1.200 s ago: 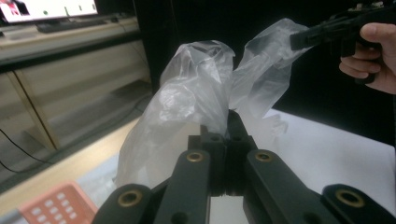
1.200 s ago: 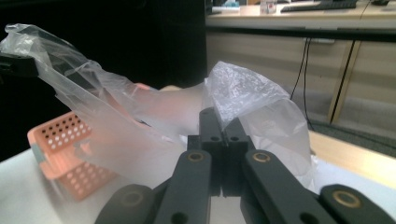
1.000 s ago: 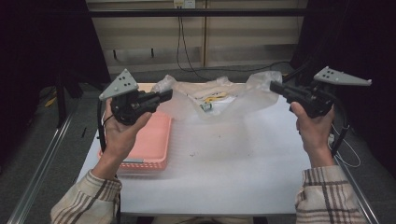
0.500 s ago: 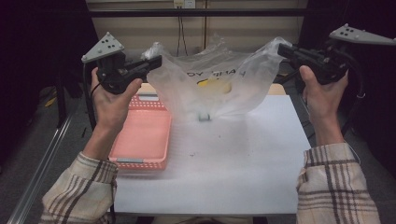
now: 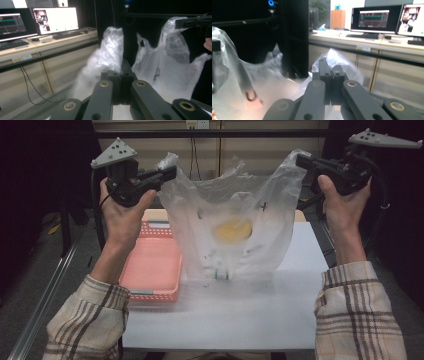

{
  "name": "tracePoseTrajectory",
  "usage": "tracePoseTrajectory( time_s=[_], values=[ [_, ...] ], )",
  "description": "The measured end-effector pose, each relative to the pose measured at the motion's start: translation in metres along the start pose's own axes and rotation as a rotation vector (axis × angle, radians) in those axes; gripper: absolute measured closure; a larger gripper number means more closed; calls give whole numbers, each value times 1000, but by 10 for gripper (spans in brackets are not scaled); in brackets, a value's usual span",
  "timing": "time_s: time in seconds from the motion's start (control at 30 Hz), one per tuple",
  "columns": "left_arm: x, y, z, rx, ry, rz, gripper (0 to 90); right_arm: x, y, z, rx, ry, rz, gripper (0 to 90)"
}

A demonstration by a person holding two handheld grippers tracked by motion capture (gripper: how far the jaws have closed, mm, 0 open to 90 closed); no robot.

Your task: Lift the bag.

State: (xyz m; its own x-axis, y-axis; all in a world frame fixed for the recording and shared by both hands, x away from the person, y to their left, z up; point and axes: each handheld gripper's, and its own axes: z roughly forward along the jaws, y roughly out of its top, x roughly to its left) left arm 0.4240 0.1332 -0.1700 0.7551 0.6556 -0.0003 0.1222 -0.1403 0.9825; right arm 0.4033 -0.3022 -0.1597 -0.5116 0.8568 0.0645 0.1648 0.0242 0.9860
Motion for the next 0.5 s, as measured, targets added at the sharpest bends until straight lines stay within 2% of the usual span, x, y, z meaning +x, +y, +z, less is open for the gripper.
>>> tracePoseTrajectory(
  time_s=[0.13, 0.17, 0.2, 0.37, 0.5],
  values=[
    [8, -19, 5, 32, 3, -34, 900, -6, -22, 2, 24, 3, 28, 900],
    [10, -23, 5, 49, 8, -32, 900, -7, -28, 2, 37, 5, 31, 900],
    [12, -27, 6, 52, 11, -43, 900, -8, -34, 3, 54, 0, 29, 900],
    [18, -49, 10, 100, 32, -43, 900, -19, -62, 7, 120, -27, 43, 900],
    [22, -69, 16, 128, 31, -68, 900, -25, -84, 14, 174, -56, 48, 899]
  ],
)
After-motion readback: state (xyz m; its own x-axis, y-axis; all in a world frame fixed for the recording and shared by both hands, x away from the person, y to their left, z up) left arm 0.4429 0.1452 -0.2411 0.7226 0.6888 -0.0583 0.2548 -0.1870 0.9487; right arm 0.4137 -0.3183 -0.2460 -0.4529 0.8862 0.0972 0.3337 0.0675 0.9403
